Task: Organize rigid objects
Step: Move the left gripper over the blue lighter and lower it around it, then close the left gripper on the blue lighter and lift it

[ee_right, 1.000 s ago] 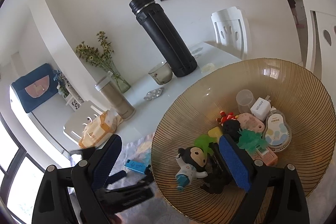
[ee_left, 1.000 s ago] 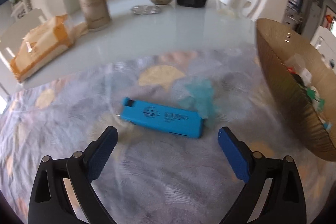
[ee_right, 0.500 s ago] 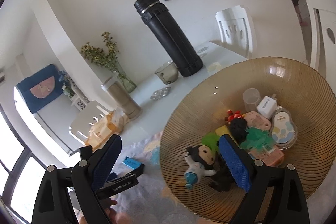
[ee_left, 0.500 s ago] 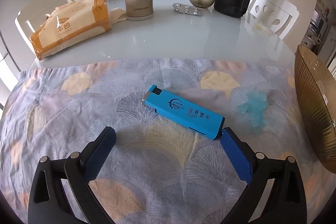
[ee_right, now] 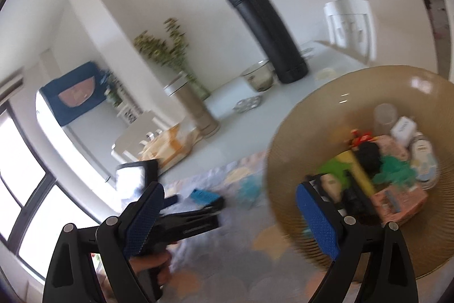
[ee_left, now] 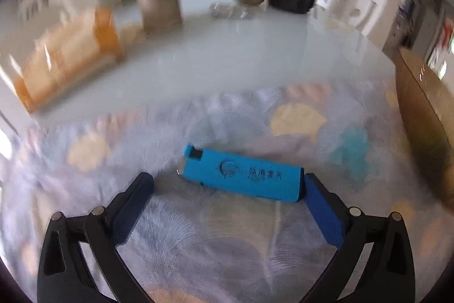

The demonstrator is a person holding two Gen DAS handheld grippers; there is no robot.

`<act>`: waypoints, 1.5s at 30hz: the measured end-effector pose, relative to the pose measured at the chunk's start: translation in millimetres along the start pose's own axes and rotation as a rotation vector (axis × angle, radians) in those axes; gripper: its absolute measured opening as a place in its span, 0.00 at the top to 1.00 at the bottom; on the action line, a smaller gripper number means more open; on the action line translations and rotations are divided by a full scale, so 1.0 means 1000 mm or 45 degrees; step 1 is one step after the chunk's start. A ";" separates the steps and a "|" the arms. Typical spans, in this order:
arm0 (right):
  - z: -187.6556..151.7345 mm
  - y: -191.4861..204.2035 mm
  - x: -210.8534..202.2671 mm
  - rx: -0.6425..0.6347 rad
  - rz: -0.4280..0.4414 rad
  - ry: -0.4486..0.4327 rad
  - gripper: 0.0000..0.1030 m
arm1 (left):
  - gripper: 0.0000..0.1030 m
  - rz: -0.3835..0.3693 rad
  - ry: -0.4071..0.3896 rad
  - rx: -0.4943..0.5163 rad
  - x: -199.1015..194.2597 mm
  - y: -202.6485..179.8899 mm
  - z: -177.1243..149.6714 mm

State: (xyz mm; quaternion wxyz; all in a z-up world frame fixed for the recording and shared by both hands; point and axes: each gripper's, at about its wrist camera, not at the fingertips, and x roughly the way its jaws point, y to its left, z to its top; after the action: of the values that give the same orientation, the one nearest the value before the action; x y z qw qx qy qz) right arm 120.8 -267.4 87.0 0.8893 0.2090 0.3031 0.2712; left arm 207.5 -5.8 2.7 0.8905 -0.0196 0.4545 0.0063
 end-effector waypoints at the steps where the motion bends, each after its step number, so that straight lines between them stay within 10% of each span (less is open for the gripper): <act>1: -0.003 0.007 0.004 -0.025 0.013 0.012 0.09 | 0.01 0.009 0.008 -0.015 0.001 0.003 0.000; 11: -0.029 0.050 0.056 -0.327 -0.195 0.166 0.08 | 0.12 0.024 -0.032 -0.104 -0.005 0.026 -0.001; 33: -0.019 0.014 0.158 -0.105 -0.492 0.296 0.16 | 0.15 0.068 -0.025 -0.092 -0.006 0.046 -0.004; 36: -0.014 0.011 0.165 -0.111 -0.508 0.299 0.26 | 0.13 0.078 -0.020 -0.079 -0.005 0.044 -0.004; 40: -0.015 0.018 0.170 -0.176 -0.539 0.322 0.68 | 0.11 0.071 -0.014 -0.071 -0.004 0.043 -0.003; 45: -0.019 0.017 0.161 -0.164 -0.473 0.326 0.68 | 0.05 0.061 -0.005 -0.056 -0.002 0.041 -0.002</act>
State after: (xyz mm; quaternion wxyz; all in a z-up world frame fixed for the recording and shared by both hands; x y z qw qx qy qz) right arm 210.1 -152.2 13.6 0.8899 0.0562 0.4286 0.1458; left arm 203.4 35.0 1.5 0.8904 -0.0282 0.4527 0.0375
